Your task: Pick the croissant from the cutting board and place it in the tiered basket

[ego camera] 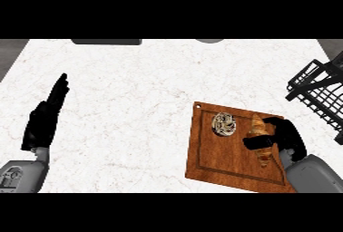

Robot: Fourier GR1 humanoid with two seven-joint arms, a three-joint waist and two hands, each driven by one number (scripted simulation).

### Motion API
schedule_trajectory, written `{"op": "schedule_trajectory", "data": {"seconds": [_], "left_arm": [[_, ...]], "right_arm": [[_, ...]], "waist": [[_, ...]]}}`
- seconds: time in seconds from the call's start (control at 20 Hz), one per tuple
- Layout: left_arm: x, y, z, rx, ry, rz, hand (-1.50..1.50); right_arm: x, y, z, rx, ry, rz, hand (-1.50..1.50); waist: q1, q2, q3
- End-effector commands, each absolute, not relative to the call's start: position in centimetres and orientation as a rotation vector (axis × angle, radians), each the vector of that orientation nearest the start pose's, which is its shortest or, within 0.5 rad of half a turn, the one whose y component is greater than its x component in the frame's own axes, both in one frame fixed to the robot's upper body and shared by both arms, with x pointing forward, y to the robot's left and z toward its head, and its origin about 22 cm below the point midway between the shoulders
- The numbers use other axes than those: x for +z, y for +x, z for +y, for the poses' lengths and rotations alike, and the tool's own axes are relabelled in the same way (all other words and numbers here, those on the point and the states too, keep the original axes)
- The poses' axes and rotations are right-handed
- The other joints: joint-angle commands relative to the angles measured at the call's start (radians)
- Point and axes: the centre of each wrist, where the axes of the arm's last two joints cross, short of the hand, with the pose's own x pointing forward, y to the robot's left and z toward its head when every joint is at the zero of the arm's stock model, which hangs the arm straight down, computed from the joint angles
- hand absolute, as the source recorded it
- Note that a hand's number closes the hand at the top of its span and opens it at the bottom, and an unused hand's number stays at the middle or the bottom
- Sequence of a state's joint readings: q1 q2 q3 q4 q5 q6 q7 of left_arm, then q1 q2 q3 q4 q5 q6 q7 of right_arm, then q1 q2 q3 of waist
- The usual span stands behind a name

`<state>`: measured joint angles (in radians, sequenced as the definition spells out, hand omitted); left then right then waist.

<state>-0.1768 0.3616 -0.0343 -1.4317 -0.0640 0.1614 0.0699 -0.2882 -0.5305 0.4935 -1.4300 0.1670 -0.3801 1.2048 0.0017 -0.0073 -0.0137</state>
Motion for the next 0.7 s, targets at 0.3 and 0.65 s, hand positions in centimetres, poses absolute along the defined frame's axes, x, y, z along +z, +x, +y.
{"op": "schedule_trajectory", "data": {"seconds": [0.3,0.65], "left_arm": [[3.1,28.0,29.1,-0.243,0.406,-1.54,0.0],[3.8,29.5,27.3,-0.29,0.373,-1.587,0.0]], "right_arm": [[6.5,34.6,-19.7,0.172,-0.76,-0.533,1.5],[11.3,42.3,-16.7,0.165,-0.988,-0.663,1.5]], "waist": [[0.029,0.013,0.013],[0.1,0.036,0.012]]}}
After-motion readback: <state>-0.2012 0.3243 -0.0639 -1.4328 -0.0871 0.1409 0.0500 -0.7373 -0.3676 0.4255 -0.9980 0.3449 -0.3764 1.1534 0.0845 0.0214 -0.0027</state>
